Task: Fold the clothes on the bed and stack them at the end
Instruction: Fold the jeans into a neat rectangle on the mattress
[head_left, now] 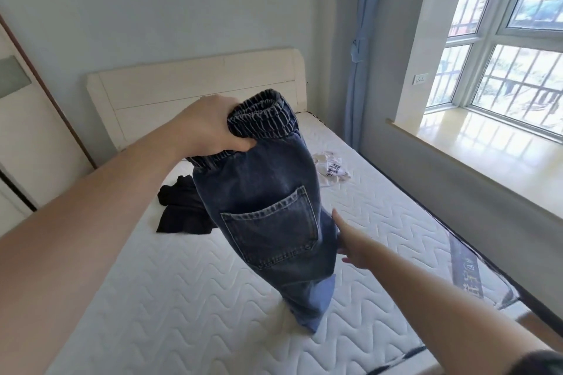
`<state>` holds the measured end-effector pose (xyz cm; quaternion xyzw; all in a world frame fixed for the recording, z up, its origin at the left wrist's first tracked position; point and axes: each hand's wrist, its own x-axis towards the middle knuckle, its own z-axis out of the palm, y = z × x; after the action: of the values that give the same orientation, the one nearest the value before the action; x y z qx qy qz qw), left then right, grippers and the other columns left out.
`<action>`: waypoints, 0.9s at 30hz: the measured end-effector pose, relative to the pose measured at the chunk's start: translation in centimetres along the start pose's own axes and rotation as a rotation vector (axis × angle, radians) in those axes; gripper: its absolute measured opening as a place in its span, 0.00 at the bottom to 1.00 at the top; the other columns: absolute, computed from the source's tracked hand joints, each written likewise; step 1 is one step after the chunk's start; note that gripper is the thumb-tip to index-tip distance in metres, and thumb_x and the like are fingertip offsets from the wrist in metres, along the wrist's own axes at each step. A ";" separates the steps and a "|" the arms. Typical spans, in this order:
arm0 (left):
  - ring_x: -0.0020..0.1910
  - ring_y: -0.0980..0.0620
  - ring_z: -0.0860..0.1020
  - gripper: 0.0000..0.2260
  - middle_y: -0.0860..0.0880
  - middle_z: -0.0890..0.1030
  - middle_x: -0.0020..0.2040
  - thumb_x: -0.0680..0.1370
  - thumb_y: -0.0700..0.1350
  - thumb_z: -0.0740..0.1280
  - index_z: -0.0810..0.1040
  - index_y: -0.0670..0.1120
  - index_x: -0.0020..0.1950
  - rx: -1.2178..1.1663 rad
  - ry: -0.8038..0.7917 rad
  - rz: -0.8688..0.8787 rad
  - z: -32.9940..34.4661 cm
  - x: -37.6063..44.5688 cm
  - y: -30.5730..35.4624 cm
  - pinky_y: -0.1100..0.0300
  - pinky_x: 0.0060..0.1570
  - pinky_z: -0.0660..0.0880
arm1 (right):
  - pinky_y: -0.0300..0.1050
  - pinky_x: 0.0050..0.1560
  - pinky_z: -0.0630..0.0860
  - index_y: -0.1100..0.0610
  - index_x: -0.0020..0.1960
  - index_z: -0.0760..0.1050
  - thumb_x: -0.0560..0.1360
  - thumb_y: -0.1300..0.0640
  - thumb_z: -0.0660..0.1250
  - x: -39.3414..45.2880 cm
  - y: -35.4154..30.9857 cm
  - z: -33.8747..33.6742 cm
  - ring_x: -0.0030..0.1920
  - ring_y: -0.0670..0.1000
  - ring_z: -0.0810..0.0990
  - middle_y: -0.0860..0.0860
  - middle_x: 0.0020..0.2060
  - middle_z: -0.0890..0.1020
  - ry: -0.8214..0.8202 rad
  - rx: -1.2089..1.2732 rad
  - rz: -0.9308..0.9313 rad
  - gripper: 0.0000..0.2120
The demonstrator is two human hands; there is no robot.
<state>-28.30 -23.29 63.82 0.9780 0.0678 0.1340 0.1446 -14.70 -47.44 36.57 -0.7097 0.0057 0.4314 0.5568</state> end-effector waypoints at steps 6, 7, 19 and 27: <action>0.38 0.63 0.77 0.11 0.58 0.80 0.37 0.66 0.54 0.79 0.78 0.55 0.41 -0.001 0.055 -0.014 -0.5 -0.9 0.3 0.64 0.34 0.68 | 0.53 0.69 0.70 0.60 0.66 0.76 0.71 0.38 0.68 0.6 0.8 0.3 0.63 0.58 0.78 0.59 0.63 0.80 -0.049 0.517 -0.195 0.32; 0.36 0.64 0.76 0.11 0.59 0.80 0.35 0.66 0.54 0.79 0.77 0.56 0.39 -0.007 0.072 -0.026 -0.7 -1.1 0.2 0.64 0.33 0.67 | 0.52 0.67 0.72 0.61 0.65 0.76 0.71 0.40 0.70 0.5 0.3 0.1 0.61 0.58 0.80 0.59 0.60 0.81 -0.055 0.593 -0.206 0.32; 0.40 0.58 0.82 0.15 0.60 0.84 0.38 0.63 0.55 0.81 0.81 0.55 0.44 -0.401 0.297 -0.182 0.1 0.1 -0.5 0.59 0.41 0.75 | 0.49 0.52 0.80 0.60 0.57 0.81 0.76 0.45 0.69 -5.9 -13.0 -11.5 0.49 0.54 0.85 0.55 0.50 0.86 0.197 0.738 -0.591 0.19; 0.43 0.62 0.82 0.34 0.61 0.85 0.46 0.51 0.64 0.82 0.79 0.57 0.54 -0.660 0.151 -0.102 5.0 1.3 1.6 0.59 0.46 0.76 | 0.46 0.43 0.81 0.56 0.39 0.85 0.76 0.49 0.71 -13.5 -18.7 -17.6 0.41 0.53 0.85 0.54 0.39 0.86 0.406 0.505 -0.927 0.12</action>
<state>-25.48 -25.86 60.03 0.8612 0.0799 0.2132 0.4545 -3.40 -60.71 59.78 -0.5513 -0.0966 -0.0183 0.8285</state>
